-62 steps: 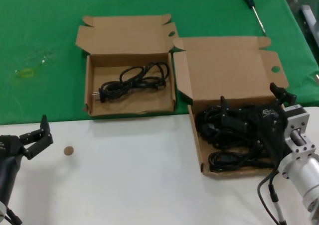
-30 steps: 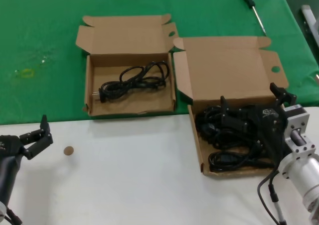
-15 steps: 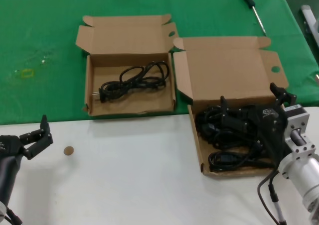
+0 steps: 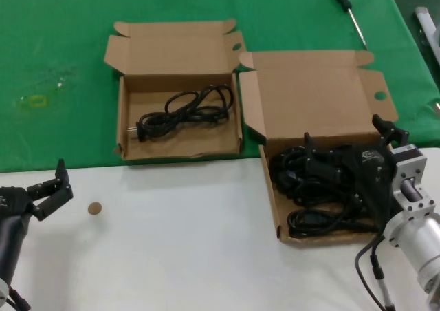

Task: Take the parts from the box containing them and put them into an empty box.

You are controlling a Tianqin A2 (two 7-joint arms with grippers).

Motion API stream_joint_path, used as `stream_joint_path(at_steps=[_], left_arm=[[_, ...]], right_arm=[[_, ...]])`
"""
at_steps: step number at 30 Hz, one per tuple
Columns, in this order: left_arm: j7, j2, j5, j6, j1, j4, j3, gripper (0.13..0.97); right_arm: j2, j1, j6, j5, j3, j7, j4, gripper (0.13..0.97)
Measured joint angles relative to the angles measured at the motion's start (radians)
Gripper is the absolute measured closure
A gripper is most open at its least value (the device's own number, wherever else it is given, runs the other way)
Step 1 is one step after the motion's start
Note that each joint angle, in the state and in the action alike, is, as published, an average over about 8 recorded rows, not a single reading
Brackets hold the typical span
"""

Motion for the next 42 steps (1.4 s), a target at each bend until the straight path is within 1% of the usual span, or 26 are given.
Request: stream_joint_path(at_steps=[42], left_arm=[[0.0,0.0,0.0,0.0,0.0,0.0,0.0,0.132]], right_arm=[[0.0,0.0,0.0,0.0,0.0,0.0,0.0,0.129]])
